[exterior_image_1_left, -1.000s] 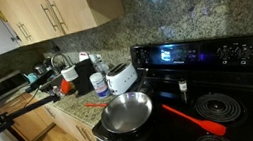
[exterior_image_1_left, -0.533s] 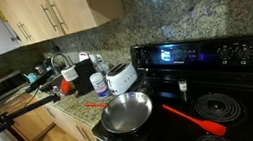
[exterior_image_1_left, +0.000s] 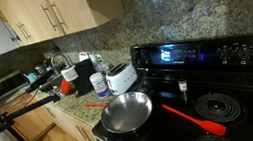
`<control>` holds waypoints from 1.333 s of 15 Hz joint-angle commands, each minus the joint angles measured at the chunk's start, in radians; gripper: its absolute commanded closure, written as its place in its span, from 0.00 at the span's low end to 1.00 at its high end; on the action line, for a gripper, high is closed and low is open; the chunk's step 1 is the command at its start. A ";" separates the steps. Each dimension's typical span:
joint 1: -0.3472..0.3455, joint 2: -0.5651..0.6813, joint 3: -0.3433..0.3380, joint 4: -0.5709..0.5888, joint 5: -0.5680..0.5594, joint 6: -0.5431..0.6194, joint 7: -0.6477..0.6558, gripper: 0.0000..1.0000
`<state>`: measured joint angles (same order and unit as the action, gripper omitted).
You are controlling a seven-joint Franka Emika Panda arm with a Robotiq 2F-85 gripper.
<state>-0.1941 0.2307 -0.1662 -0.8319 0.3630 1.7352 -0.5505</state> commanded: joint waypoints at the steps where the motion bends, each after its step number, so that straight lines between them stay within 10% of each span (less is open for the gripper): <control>1: -0.005 0.003 0.000 0.011 0.003 -0.028 -0.017 0.99; 20: 0.025 0.135 0.005 0.179 -0.036 -0.147 -0.065 1.00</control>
<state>-0.1651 0.3348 -0.1611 -0.7313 0.3456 1.6460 -0.5892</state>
